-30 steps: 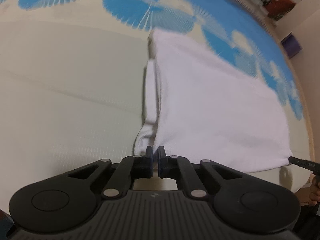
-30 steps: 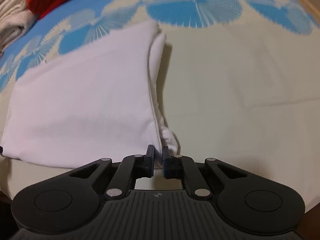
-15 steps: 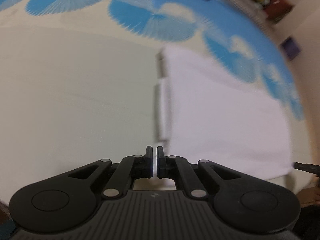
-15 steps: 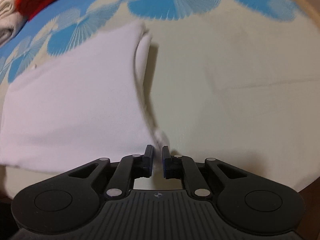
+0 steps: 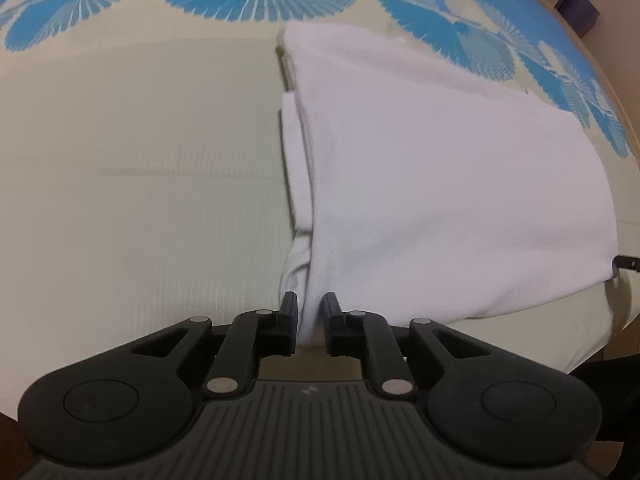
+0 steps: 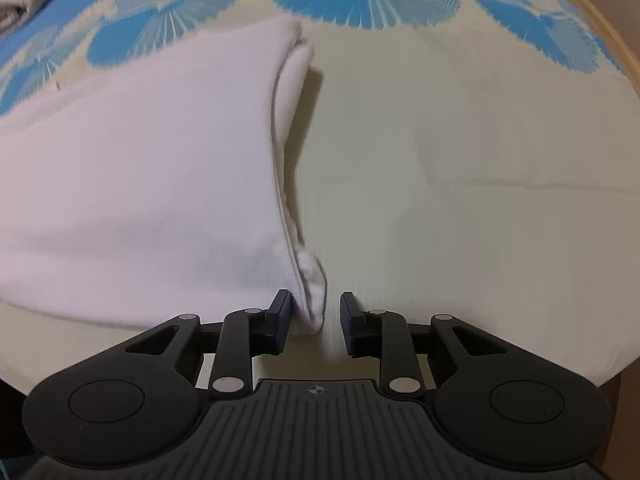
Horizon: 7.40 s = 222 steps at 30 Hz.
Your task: Fold small clothes
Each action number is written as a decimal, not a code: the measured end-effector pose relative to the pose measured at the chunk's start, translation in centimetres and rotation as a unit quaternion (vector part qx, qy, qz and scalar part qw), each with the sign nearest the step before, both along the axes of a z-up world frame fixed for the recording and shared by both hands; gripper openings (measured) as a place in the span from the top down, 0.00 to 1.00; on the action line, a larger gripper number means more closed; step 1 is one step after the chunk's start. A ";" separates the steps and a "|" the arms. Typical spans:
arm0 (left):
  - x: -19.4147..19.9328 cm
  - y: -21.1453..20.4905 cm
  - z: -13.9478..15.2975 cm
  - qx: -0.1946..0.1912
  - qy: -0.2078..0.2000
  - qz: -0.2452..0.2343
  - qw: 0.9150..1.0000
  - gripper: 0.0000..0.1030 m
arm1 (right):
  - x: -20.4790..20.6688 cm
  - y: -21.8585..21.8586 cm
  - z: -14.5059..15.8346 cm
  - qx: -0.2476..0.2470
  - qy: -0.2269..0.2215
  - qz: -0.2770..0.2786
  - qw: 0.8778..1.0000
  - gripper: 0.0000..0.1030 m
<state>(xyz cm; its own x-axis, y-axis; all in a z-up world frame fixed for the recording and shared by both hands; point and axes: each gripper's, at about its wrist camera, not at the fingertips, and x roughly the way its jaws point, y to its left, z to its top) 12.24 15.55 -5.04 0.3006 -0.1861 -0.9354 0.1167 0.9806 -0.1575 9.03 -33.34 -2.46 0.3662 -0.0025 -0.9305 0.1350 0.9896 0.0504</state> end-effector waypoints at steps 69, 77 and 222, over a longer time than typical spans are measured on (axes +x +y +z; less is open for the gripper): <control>-1.8 -1.3 -1.3 -0.056 -0.010 0.243 0.968 0.37 | -3.0 5.2 8.9 -0.050 -0.184 -0.050 0.980 0.54; -1.4 -1.8 -1.2 -0.028 -0.026 0.214 0.976 0.86 | -2.7 5.6 8.8 -0.054 -0.179 -0.047 0.981 0.54; -1.2 -4.7 -0.8 -0.055 -0.022 0.135 0.989 0.76 | -0.7 16.0 0.2 0.059 -0.077 0.144 0.985 0.46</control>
<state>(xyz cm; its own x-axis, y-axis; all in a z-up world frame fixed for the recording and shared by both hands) 11.04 10.86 -5.86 0.3925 -0.1934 -0.8992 -0.1384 0.9541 -0.2656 8.28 -17.30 -2.28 0.4724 0.2276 -0.8515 -0.1686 0.9716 0.1662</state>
